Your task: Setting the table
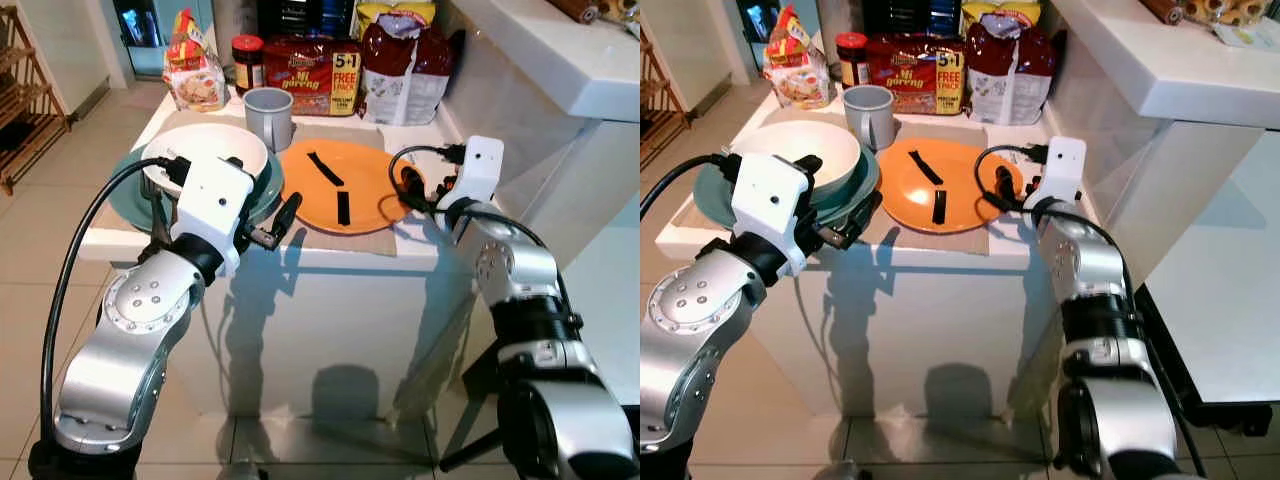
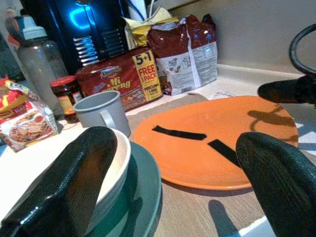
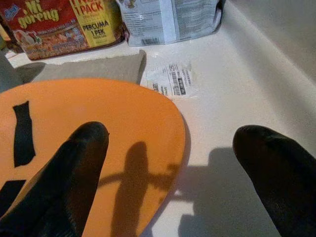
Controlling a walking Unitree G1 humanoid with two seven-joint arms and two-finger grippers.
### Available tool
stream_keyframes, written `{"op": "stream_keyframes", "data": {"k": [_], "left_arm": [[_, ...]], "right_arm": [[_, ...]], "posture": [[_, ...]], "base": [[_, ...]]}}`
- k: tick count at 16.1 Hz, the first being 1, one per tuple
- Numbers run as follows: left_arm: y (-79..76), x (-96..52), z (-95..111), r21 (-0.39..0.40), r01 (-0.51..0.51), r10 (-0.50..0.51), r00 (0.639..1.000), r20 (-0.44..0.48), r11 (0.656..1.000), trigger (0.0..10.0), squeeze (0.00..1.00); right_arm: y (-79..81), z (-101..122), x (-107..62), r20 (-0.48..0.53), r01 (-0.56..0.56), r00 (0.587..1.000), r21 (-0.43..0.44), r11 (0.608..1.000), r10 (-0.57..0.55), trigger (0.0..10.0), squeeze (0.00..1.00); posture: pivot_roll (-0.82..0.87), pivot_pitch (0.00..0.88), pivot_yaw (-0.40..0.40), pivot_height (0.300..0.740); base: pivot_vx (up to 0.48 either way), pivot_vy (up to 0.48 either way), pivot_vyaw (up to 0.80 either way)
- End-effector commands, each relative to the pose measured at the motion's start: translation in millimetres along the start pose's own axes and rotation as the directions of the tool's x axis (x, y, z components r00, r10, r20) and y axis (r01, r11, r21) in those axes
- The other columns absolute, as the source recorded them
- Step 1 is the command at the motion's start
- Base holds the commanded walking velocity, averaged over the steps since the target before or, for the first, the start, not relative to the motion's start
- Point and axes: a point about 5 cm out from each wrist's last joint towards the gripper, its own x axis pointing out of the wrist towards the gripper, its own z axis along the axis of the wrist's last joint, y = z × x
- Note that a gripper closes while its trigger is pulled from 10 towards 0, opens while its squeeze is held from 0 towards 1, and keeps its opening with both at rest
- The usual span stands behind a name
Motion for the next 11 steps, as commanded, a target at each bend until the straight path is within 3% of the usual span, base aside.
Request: {"op": "stream_keyframes", "data": {"k": [1,3,5,6,7,8,10,11], "left_arm": [[-3.4,2.0,3.9,0.009,0.040,-0.040,0.999,0.011,0.999,10.0,0.00],[-9.1,-0.4,4.2,0.003,0.087,-0.087,0.996,0.010,0.996,10.0,0.00],[-9.4,-0.8,3.8,0.003,0.090,-0.090,0.996,0.007,0.996,10.0,0.00],[-9.3,-0.8,3.6,0.002,0.091,-0.091,0.996,0.006,0.996,10.0,0.00],[-9.2,-0.8,3.5,0.002,0.092,-0.092,0.996,0.005,0.996,10.0,0.00],[-9.5,-0.8,2.5,0.001,0.100,-0.100,0.995,-0.003,0.995,10.0,0.00],[-9.9,-0.7,1.9,0.000,0.101,-0.101,0.995,-0.008,0.995,10.0,0.00],[-10.0,-0.6,1.9,0.001,0.101,-0.101,0.995,-0.008,0.995,10.0,0.00]], "right_arm": [[-2.0,2.4,3.9,-0.029,-0.013,0.999,0.049,0.999,0.015,10.0,1.00],[-1.9,-0.4,9.6,-0.111,-0.009,0.994,0.089,0.996,0.019,10.0,1.00],[-1.5,0.1,11.7,-0.136,-0.005,0.991,0.102,0.995,0.019,10.0,0.39],[1.8,0.5,13.8,-0.163,-0.020,0.986,0.111,0.994,0.038,10.0,0.27],[3.5,0.3,14.7,-0.178,-0.029,0.983,0.126,0.992,0.052,10.0,0.27],[6.8,-3.9,16.0,-0.271,-0.015,0.961,0.176,0.984,0.063,10.0,0.00],[7.6,-7.2,16.0,-0.321,0.007,0.945,0.229,0.973,0.069,10.0,0.00],[10.2,-7.2,16.1,-0.320,-0.006,0.941,0.301,0.954,0.107,10.0,0.00]], "posture": [[0.06,0.000,-0.056,0.740],[0.07,0.000,-0.062,0.740],[0.07,0.000,-0.062,0.740],[0.07,0.000,-0.062,0.740],[0.07,0.000,-0.062,0.740],[0.07,0.000,-0.063,0.740],[0.08,0.000,-0.066,0.740],[0.08,0.000,-0.067,0.740]], "base": [[0.000,0.000,0.00],[0.000,0.000,0.00],[0.000,0.000,0.00],[0.000,0.000,0.00],[0.000,0.000,0.00],[0.000,0.000,0.00],[0.000,0.000,0.00],[0.000,0.000,0.00]]}}
